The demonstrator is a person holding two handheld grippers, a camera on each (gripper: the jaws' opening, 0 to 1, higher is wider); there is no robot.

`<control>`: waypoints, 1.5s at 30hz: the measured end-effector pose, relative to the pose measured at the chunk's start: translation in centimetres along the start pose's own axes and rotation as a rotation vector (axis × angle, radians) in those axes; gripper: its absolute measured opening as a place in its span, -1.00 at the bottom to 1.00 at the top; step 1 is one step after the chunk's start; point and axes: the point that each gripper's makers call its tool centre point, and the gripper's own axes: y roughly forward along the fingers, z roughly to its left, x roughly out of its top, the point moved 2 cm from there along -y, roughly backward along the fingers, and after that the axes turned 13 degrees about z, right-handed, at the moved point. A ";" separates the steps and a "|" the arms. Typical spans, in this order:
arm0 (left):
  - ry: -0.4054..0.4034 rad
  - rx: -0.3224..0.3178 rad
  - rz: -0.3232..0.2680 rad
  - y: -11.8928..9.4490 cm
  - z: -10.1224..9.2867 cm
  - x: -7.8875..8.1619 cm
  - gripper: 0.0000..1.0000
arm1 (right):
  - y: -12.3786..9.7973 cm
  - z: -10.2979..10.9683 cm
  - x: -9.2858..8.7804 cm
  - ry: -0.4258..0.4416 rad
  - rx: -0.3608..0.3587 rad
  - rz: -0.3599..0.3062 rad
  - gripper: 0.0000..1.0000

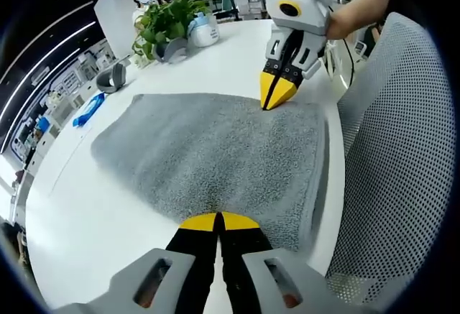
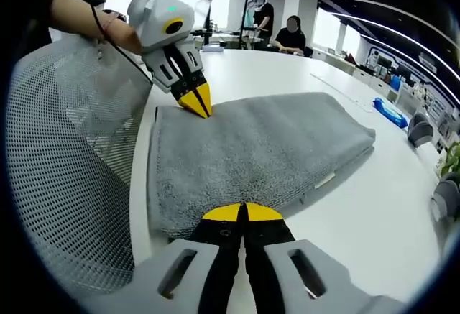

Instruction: Fold the towel on the table until its edges align and the towel forms a compact rectangular stack.

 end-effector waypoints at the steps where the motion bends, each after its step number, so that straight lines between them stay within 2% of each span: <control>1: 0.099 0.029 0.020 -0.1 -0.1 0.1 -0.98 | 0.0 0.0 0.0 0.005 0.001 0.002 -1.00; 2: 0.153 0.045 0.030 -0.3 -0.2 0.2 -0.98 | 0.0 0.0 0.0 0.007 0.000 0.005 -1.00; 4: 0.124 0.044 0.032 -0.5 -0.4 0.8 -0.98 | 0.0 0.1 0.0 -0.002 -0.010 0.011 -1.00; 6: 0.140 0.028 -0.070 -1.1 -0.9 2.9 -0.97 | 0.0 0.1 0.0 0.002 -0.019 0.007 -1.00; 8: 0.230 0.020 -0.147 -1.9 -1.9 5.0 -0.93 | 0.0 0.0 0.0 0.008 -0.022 -0.002 -1.00; 9: 0.258 0.006 -0.166 -2.0 -2.5 5.7 -0.91 | 0.0 0.0 0.0 0.024 -0.019 -0.010 -1.00; 11: 0.324 -0.152 -0.203 -1.5 -5.4 7.3 -0.88 | 0.0 -0.1 0.0 0.038 -0.007 -0.012 -1.00; 12: 0.401 -0.226 -0.181 -1.0 -6.8 7.5 -0.88 | 0.0 -0.1 0.0 0.030 -0.001 -0.009 -1.00; 13: 0.446 -0.243 -0.156 -0.4 -7.3 7.5 -0.88 | 0.0 -0.1 0.1 0.025 0.005 -0.002 -1.00; 14: 0.466 -0.268 -0.101 0.5 -7.7 7.3 -0.88 | 0.0 -0.1 0.1 0.003 0.012 0.018 -1.00; 15: 0.482 -0.270 -0.077 1.1 -7.9 7.3 -0.88 | -0.1 -0.1 0.2 -0.023 0.011 0.031 -1.00; 16: 0.490 -0.240 -0.059 2.0 -7.7 7.2 -0.89 | -0.3 -0.1 0.2 -0.057 0.002 0.047 -1.00; 17: 0.469 -0.239 -0.081 2.1 -7.8 7.5 -0.90 | -0.5 0.0 0.3 -0.090 -0.003 0.054 -1.00; 18: 0.415 -0.241 -0.125 1.8 -7.6 8.1 -0.91 | -1.0 0.3 0.0 -0.107 -0.003 0.070 -1.00; 19: 0.331 -0.256 -0.107 1.9 -7.4 7.6 -0.91 | -1.5 0.6 -0.2 -0.110 -0.001 0.070 -1.00; 20: 0.310 -0.263 -0.119 1.8 -7.4 7.5 -0.91 | -2.1 0.9 -0.3 -0.125 0.004 0.064 -1.00; 21: 0.270 -0.269 -0.142 1.9 -7.3 7.4 -0.91 | -2.9 1.8 -0.6 -0.182 0.020 0.041 -1.00; 23: 0.179 -0.269 -0.167 1.8 -7.2 7.3 -0.92 | -3.7 2.7 -1.7 -0.232 0.029 0.063 -0.99; 24: 0.167 -0.264 -0.175 1.8 -7.2 7.2 -0.92 | -4.1 3.3 -2.9 -0.275 0.027 0.115 -0.95; 27: 0.124 -0.229 -0.219 1.7 -7.2 7.0 -0.92 | -4.5 3.7 -4.0 -0.385 -0.028 0.142 -0.90; 28: 0.137 -0.234 -0.213 1.7 -7.3 7.0 -0.92 | -4.4 3.7 -4.1 -0.409 -0.062 0.146 -0.88; 29: 0.152 -0.241 -0.206 1.8 -7.2 7.1 -0.92 | -4.2 4.0 -4.2 -0.439 -0.068 0.158 -0.82; 30: 0.175 -0.274 -0.174 1.8 -7.2 7.2 -0.92 | -3.7 4.7 -4.2 -0.491 -0.049 0.161 -0.78; 32: 0.173 -0.338 -0.140 1.7 -7.2 7.2 -0.92 | -3.0 5.2 -4.0 -0.528 -0.037 0.164 -0.77; 33: 0.231 -0.376 -0.108 1.6 -7.1 7.1 -0.92 | -2.9 5.0 -3.6 -0.571 -0.053 0.156 -0.77; 34: 0.309 -0.383 -0.087 1.6 -7.1 6.9 -0.92 | -2.9 4.6 -3.2 -0.585 -0.092 0.157 -0.74; 35: 0.419 -0.390 -0.058 1.6 -7.0 6.8 -0.92 | -2.9 4.4 -2.9 -0.594 -0.103 0.152 -0.68; 37: 0.515 -0.401 -0.011 1.6 -7.1 6.9 -0.92 | -2.7 4.3 -2.7 -0.599 -0.101 0.146 -0.61; 38: 0.544 -0.404 -0.005 1.7 -7.2 7.1 -0.92 | -2.7 4.2 -2.6 -0.611 -0.106 0.144 -0.60; 39: 0.562 -0.409 0.003 1.8 -7.3 7.2 -0.93 | -2.5 4.3 -2.3 -0.680 -0.118 0.136 -0.61; 41: 0.532 -0.418 0.003 1.9 -7.1 7.3 -0.93 | -2.4 4.5 -2.0 -0.739 -0.125 0.118 -0.64; 42: 0.479 -0.427 0.002 1.9 -7.1 7.2 -0.93 | -2.2 4.5 -2.3 -0.711 -0.115 0.127 -0.63; 45: 0.468 -0.406 -0.021 1.8 -7.2 6.9 -0.94 | -2.1 4.2 -1.8 -0.741 -0.135 0.107 -0.53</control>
